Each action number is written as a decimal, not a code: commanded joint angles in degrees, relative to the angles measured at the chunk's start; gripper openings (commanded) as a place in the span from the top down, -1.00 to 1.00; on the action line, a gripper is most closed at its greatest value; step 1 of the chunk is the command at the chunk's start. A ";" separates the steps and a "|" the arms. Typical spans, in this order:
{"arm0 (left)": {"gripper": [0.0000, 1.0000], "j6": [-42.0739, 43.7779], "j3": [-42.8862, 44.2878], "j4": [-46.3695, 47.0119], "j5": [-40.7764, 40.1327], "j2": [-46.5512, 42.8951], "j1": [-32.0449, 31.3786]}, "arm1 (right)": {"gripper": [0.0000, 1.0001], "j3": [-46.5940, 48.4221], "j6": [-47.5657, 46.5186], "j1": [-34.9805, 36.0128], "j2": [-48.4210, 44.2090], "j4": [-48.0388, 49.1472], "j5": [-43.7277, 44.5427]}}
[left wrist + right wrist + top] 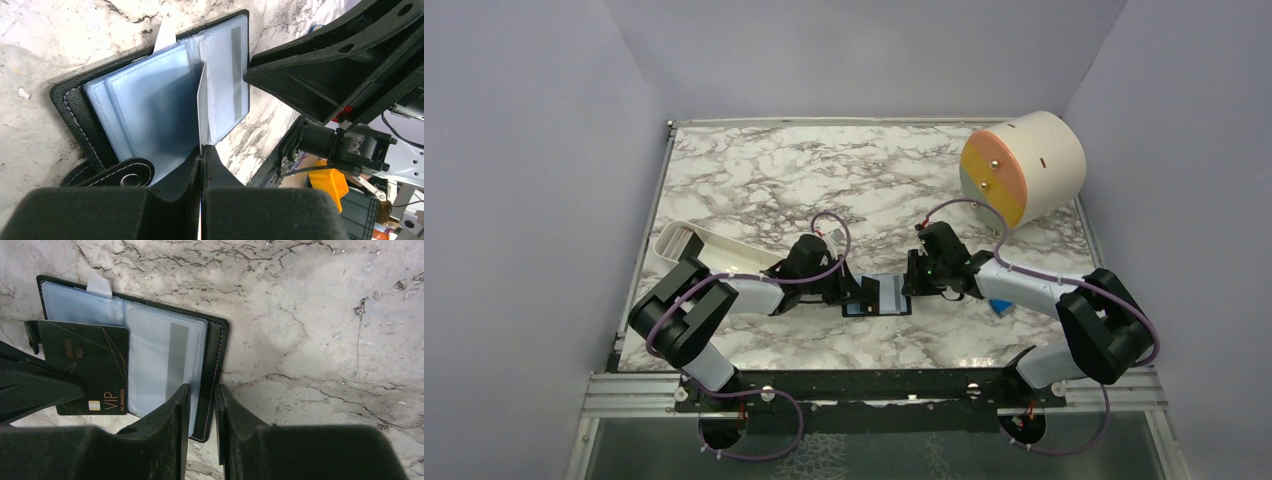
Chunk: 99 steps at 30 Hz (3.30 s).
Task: Put the credit cards into the card holder
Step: Insert the credit card into the card holder.
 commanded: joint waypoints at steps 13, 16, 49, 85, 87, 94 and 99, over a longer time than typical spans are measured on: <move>1.00 -2.26 -1.24 3.80 -0.02 2.04 -0.68 | 0.53 -0.54 -0.04 -0.09 0.34 -0.24 0.61; 1.00 -2.70 -1.44 4.26 -0.15 2.29 -0.68 | 0.53 -0.52 -0.06 -0.08 0.33 -0.39 0.65; 1.00 -4.43 -1.29 6.07 -6.12 4.46 -1.82 | 0.53 -0.80 0.56 -0.09 0.04 -0.13 0.04; 1.00 -6.99 -1.56 6.43 -12.73 3.01 -4.81 | 0.55 -2.55 3.13 -0.09 -0.99 1.09 -1.49; 1.00 -7.31 -2.37 6.43 -13.96 1.87 -4.80 | 0.55 -3.09 3.40 -0.08 -1.36 1.19 -1.66; 1.00 -7.54 -2.54 6.56 -14.65 1.37 -4.88 | 0.57 -4.90 6.15 -0.09 -2.48 3.44 -4.06; 1.00 -7.56 -1.71 7.10 -14.56 2.49 -5.91 | 0.58 -6.99 9.68 -0.08 -3.11 7.45 -7.83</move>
